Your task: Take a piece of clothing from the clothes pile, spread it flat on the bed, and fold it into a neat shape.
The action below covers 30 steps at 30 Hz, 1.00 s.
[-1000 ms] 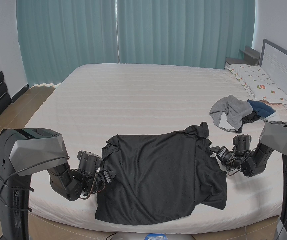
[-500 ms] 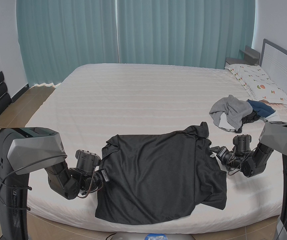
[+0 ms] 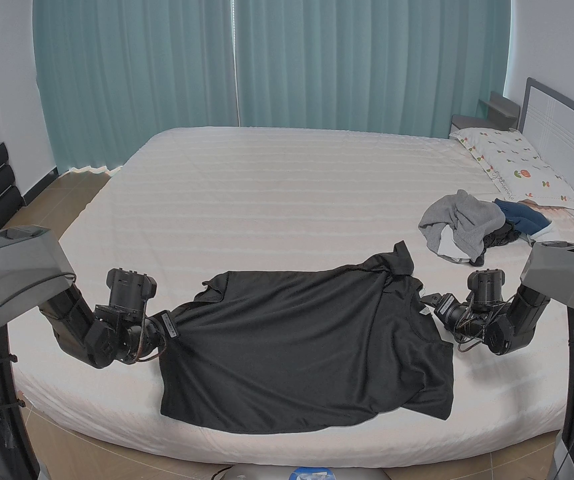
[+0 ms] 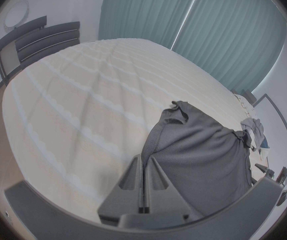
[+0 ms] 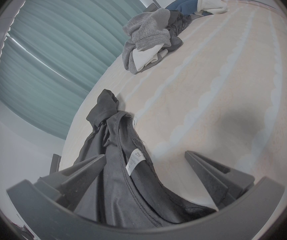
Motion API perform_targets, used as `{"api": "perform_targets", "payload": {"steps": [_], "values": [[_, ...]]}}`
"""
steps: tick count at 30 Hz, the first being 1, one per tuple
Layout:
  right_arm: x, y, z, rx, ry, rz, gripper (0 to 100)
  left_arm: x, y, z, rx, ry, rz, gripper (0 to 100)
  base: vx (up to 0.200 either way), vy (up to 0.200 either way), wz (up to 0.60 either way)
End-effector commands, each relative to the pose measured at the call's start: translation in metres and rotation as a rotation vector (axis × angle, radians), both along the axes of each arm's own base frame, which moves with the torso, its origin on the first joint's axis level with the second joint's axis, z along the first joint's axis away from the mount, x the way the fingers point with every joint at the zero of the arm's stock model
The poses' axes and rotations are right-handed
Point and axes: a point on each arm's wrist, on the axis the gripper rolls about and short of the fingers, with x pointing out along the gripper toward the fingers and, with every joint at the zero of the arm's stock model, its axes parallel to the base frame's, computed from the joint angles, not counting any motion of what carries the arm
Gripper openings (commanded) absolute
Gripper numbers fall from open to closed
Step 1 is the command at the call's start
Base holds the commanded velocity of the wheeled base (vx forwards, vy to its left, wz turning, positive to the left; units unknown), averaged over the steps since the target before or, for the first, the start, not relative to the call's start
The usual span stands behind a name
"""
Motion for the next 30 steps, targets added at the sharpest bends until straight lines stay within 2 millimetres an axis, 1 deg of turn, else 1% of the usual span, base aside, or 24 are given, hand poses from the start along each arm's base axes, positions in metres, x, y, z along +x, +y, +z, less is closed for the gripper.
{"api": "perform_targets", "payload": {"steps": [1,9,10,12,15,21,26,27,30], "values": [[-0.003,0.002,0.004,-0.013,-0.002,0.015,100,0.005,0.014,0.017,0.001,-0.040,0.037,0,0.000,0.000,0.00],[-0.006,0.004,-0.002,-0.045,0.012,0.040,100,0.015,0.031,0.016,0.066,-0.054,0.122,0,0.000,0.000,0.00],[-0.005,0.002,-0.002,-0.045,0.011,0.037,100,0.018,0.038,0.016,0.075,-0.058,0.141,0,0.000,0.000,0.00],[-0.004,0.000,-0.001,-0.044,0.006,0.032,100,0.020,0.045,0.018,0.081,-0.060,0.156,0,0.000,0.000,0.00],[-0.003,0.000,-0.002,-0.042,0.005,0.030,100,0.021,0.050,0.017,0.092,-0.057,0.161,0,0.000,0.000,0.00],[-0.003,0.000,-0.002,-0.042,0.007,0.030,100,0.019,0.058,0.015,0.118,-0.026,0.163,0,0.000,0.000,0.00],[-0.005,0.001,-0.003,-0.044,0.012,0.035,100,0.021,0.059,0.012,0.119,-0.014,0.163,0,0.000,0.000,0.00],[-0.006,0.002,-0.002,-0.044,0.012,0.037,100,0.021,0.059,0.007,0.122,0.000,0.162,0,0.000,0.000,0.00],[-0.006,0.002,-0.003,-0.044,0.017,0.037,100,0.022,0.058,0.002,0.123,0.016,0.157,0,0.000,0.000,0.00]]}}
